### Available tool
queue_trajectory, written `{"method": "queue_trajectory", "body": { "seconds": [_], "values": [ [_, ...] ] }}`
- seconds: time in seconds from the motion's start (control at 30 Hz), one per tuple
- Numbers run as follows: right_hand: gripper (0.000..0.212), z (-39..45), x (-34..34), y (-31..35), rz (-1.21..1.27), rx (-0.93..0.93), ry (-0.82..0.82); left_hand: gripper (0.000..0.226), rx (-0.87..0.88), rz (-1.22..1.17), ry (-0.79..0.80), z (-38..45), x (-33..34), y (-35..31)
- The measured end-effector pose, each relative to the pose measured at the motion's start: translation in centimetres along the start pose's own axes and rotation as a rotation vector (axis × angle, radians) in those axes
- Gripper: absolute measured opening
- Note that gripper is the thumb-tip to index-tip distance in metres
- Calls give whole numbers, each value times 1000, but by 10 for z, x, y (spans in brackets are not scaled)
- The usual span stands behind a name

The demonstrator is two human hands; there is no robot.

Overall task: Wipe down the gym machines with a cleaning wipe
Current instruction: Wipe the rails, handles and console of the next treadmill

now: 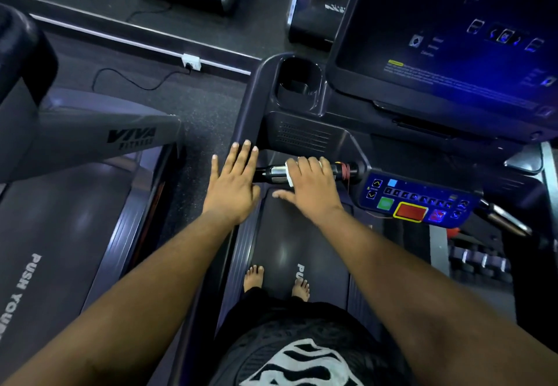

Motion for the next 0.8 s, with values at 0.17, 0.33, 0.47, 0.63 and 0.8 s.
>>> {"method": "queue_trajectory", "body": {
  "seconds": [0.17, 0.33, 0.47, 0.63, 0.8],
  "values": [
    [103, -30, 11, -21, -85, 6, -73, 80, -5, -16, 3, 1, -1, 0],
    [79, 16, -9, -25, 10, 48, 75, 80, -1, -12, 4, 1, -2, -1],
    [84, -15, 1, -28, 10, 40, -20, 80, -4, -8, 3, 0, -2, -1],
    [80, -25, 7, -26, -7, 48, -44, 79, -2, -15, -6, 1, -1, 0],
    [77, 22, -8, -16, 42, 81, 149, 79, 7, -14, -4, 0, 1, 0]
  ]
}}
Point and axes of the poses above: each hand's wrist, its own z-axis towards the middle knuckle, its own x-axis out of the palm, y = z × x, the point moved 9 cm from there along z, towards the middle knuckle, and after that the axes turned 5 degrees about x, right-handed, at the moved point
